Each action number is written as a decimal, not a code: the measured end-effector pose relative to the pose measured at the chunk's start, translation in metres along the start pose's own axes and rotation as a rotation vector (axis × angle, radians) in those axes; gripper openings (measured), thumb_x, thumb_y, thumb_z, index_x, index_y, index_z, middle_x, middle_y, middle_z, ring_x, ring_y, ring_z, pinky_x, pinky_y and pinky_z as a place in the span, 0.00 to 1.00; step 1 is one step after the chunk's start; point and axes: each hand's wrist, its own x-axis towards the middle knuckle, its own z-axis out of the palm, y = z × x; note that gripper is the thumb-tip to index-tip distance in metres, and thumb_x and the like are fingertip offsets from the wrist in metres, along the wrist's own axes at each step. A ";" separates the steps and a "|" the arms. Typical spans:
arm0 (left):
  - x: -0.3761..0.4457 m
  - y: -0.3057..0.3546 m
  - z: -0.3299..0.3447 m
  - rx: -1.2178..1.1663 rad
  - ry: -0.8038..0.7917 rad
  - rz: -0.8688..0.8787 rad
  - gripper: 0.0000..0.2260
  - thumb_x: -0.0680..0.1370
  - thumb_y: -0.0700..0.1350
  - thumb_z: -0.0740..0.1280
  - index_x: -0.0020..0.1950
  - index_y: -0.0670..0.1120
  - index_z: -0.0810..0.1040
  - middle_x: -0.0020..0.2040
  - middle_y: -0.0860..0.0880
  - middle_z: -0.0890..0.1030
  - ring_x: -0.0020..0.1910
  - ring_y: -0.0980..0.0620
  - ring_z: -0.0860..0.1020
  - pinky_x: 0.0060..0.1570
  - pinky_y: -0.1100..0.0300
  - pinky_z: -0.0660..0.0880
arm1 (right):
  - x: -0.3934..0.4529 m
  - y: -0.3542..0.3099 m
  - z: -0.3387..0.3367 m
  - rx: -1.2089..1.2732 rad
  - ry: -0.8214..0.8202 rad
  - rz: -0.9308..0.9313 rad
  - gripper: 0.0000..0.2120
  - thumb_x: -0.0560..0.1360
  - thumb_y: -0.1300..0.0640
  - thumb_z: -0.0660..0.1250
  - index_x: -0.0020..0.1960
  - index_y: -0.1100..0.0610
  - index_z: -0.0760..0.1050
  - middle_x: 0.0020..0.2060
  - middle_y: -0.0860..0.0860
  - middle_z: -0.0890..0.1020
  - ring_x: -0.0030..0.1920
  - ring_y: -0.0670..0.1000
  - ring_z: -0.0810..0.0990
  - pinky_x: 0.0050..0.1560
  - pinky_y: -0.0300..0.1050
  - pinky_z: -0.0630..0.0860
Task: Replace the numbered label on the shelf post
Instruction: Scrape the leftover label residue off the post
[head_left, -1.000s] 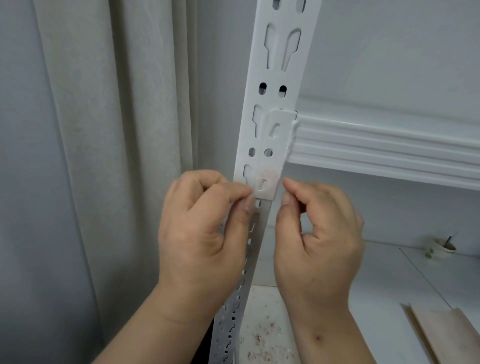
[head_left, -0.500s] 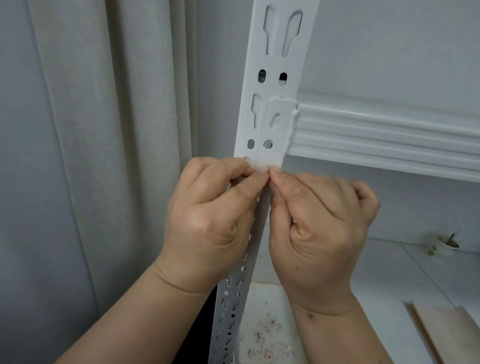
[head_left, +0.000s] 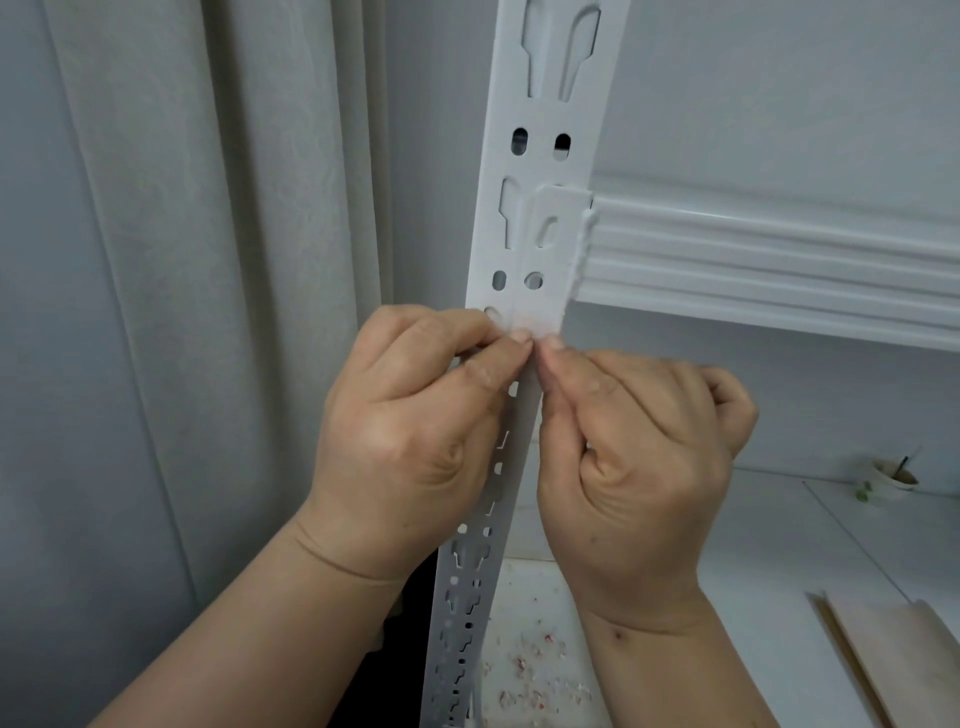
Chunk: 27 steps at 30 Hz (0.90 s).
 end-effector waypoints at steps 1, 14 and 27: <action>-0.003 0.001 0.000 -0.007 -0.009 -0.005 0.06 0.76 0.33 0.71 0.51 0.38 0.85 0.45 0.42 0.83 0.40 0.42 0.79 0.47 0.59 0.73 | -0.003 0.000 -0.001 0.005 -0.007 0.003 0.07 0.76 0.61 0.69 0.48 0.54 0.85 0.37 0.47 0.83 0.36 0.52 0.79 0.48 0.56 0.68; 0.001 -0.001 0.000 0.009 -0.005 0.025 0.07 0.74 0.32 0.72 0.51 0.37 0.85 0.45 0.42 0.83 0.39 0.43 0.79 0.47 0.60 0.73 | 0.001 -0.003 0.002 -0.008 0.015 0.013 0.06 0.75 0.61 0.70 0.46 0.54 0.85 0.37 0.47 0.84 0.36 0.52 0.80 0.49 0.55 0.68; 0.007 -0.004 -0.001 0.008 -0.018 0.069 0.06 0.74 0.33 0.72 0.50 0.37 0.85 0.45 0.42 0.84 0.39 0.41 0.79 0.44 0.56 0.74 | 0.008 -0.001 0.002 -0.027 0.029 -0.001 0.06 0.75 0.60 0.69 0.45 0.53 0.85 0.37 0.46 0.83 0.36 0.52 0.79 0.50 0.55 0.68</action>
